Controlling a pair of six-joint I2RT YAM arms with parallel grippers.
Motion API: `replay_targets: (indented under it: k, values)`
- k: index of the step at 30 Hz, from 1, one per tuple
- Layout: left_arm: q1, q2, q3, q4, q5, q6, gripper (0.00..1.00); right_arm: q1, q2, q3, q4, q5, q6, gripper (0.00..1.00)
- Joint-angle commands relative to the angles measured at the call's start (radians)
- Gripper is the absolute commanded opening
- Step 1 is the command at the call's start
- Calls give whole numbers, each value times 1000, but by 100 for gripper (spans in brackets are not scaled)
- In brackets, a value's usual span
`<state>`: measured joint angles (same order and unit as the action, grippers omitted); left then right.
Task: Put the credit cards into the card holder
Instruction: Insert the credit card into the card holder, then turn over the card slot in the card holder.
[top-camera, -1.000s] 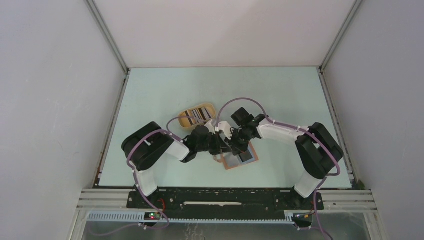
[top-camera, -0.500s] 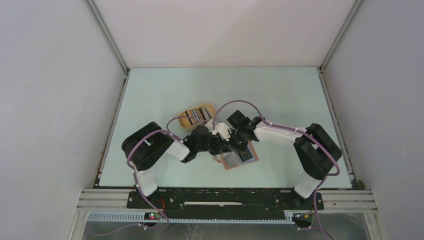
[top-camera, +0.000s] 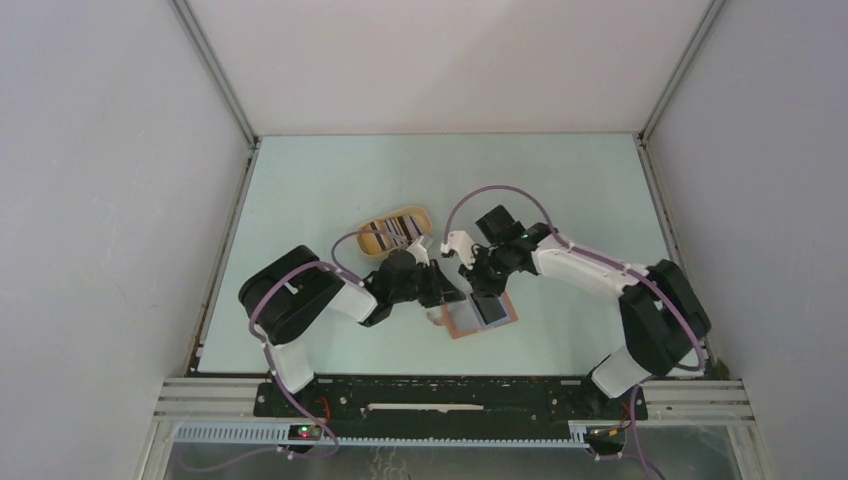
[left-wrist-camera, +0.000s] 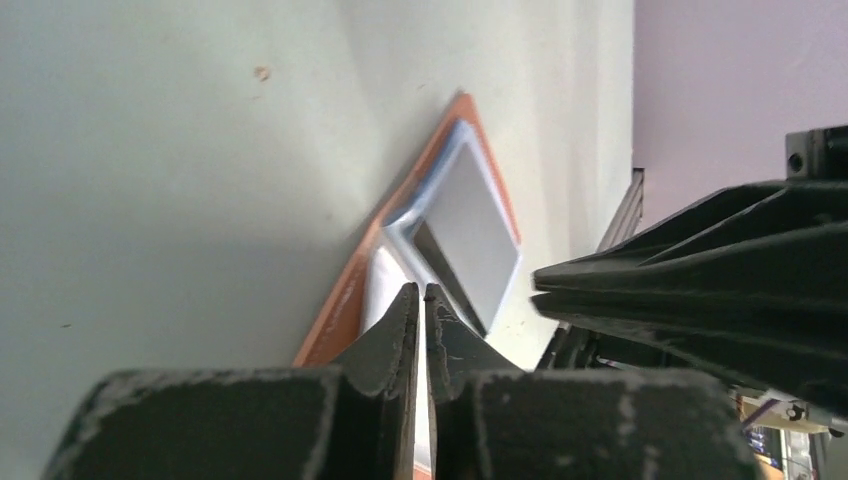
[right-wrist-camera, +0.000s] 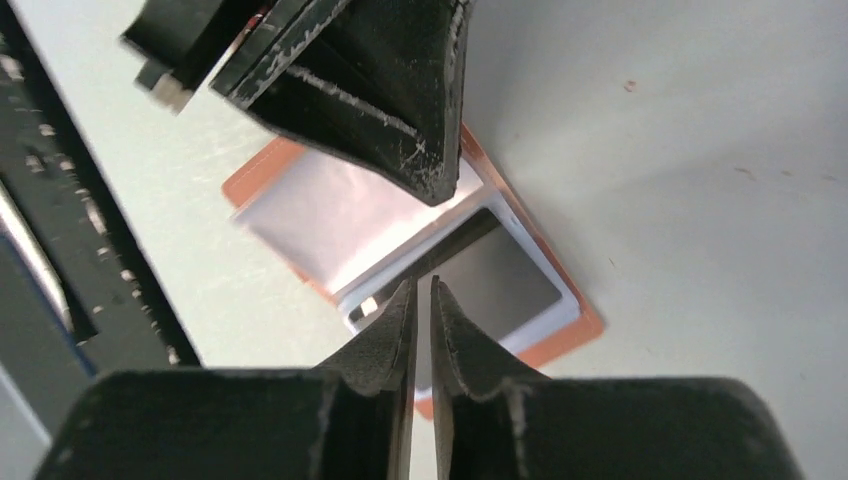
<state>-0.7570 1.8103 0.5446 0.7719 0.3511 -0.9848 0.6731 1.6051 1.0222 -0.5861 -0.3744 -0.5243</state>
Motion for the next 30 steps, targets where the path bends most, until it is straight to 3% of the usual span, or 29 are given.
replay_targets:
  k: [1,3,8,16,18,22,23,27,30]
  values:
    - [-5,-98,-19,112,22,47,10,-80,-147,31,-74,-175,-29,21]
    - [-5,-125,-12,128,34,68,10,-139,-185,31,-98,-244,-21,29]
    - [-4,-233,-4,134,14,169,10,-277,-235,22,-121,-390,11,41]
    - [-26,-613,-9,-132,-226,540,14,-427,-134,20,-180,-555,85,44]
    - [-26,-664,-38,-124,-268,601,28,-436,-98,22,-175,-551,96,44]
    - [-5,-650,-69,-114,-311,586,93,-438,-25,43,-190,-558,97,45]
    - [13,-623,-65,-114,-276,568,99,-438,-9,48,-194,-560,95,45]
    - [59,-513,-50,-79,-144,486,99,-438,42,61,-198,-532,100,45]
    - [20,-475,-77,-21,-127,441,90,-438,76,61,-194,-512,110,44]
